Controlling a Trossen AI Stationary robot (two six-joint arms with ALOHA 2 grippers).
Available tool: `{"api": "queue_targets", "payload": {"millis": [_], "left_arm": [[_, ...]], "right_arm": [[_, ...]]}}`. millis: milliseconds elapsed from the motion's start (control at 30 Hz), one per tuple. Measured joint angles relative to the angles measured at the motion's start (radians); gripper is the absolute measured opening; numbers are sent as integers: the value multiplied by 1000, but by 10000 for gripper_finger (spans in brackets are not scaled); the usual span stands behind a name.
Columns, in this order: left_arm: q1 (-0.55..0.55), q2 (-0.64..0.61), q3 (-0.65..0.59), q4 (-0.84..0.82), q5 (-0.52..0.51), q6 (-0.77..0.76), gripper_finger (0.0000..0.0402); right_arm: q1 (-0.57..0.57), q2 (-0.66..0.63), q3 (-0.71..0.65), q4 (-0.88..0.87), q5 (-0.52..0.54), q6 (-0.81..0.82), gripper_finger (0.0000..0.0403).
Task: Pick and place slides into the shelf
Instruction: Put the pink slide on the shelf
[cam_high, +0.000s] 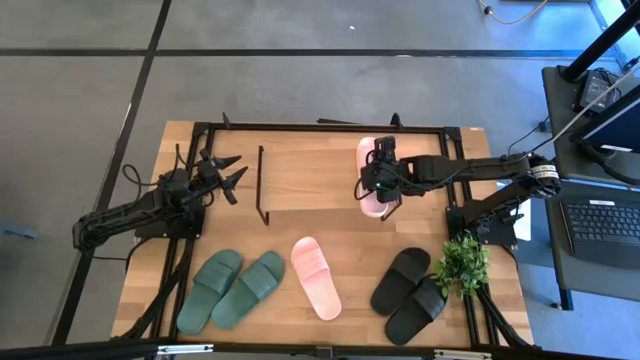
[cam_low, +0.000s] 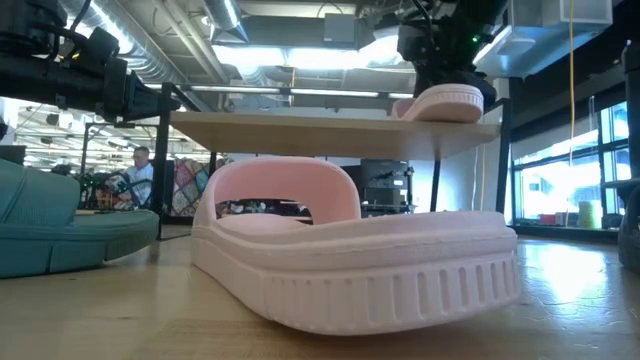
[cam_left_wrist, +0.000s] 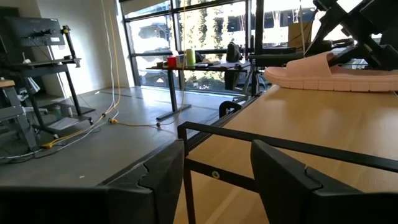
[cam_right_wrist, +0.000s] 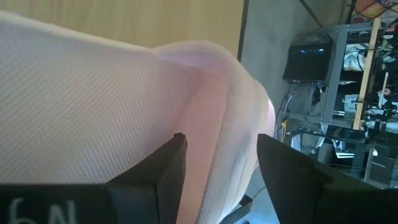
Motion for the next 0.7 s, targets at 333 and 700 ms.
{"api": "queue_targets", "payload": {"millis": [333, 700], "left_arm": [[0, 0, 0, 0, 0, 0, 179], [0, 0, 0, 0, 0, 0, 179]], "right_arm": [[52, 0, 216, -131, -79, 50, 196], [184, -1, 492, -216, -646, 395, 196]]}}
